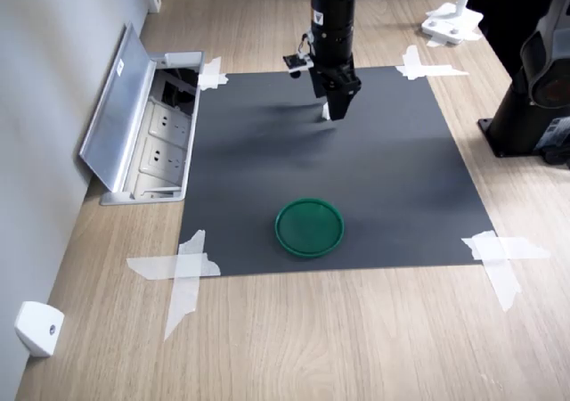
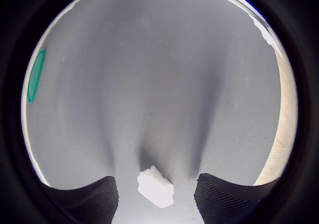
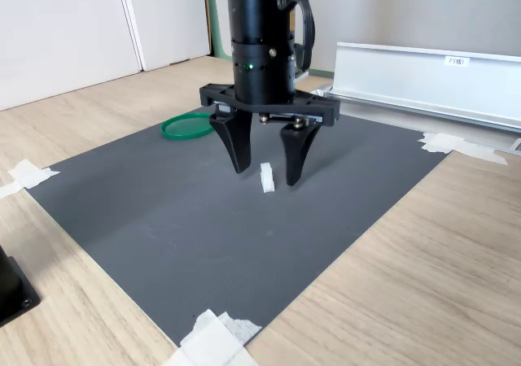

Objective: Grasp a white terminal and put it on the green lid.

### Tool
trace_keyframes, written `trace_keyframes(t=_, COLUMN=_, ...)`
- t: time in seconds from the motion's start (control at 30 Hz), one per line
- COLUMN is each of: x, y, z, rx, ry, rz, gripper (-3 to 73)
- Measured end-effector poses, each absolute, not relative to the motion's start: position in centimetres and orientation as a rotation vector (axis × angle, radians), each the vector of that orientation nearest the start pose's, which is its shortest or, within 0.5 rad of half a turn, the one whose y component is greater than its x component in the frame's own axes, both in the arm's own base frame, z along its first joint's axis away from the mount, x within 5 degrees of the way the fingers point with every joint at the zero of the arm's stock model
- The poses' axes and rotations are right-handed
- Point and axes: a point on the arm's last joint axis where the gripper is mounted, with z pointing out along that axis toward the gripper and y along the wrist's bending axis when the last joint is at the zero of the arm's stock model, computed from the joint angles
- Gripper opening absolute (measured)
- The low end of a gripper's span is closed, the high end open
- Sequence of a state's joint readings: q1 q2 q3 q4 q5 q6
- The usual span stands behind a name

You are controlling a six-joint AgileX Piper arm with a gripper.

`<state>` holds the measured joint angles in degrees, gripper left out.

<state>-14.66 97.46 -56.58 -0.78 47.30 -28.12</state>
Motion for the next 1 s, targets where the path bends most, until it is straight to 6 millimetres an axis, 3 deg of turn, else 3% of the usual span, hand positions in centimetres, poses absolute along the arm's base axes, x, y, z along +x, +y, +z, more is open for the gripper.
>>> trace_keyframes(t=0.43, x=29.43, y=-7.77, z=16.84, rx=-0.378, ry=3.031, rz=-0.065, gripper=49.5)
trace_keyframes(t=0.77, x=29.55, y=-7.80, z=16.85, rx=-0.383, ry=3.018, rz=-0.073, gripper=24.6)
trace_keyframes(t=1.0, x=29.53, y=-7.79, z=16.88, rx=-0.399, ry=3.017, rz=-0.073, gripper=24.1)
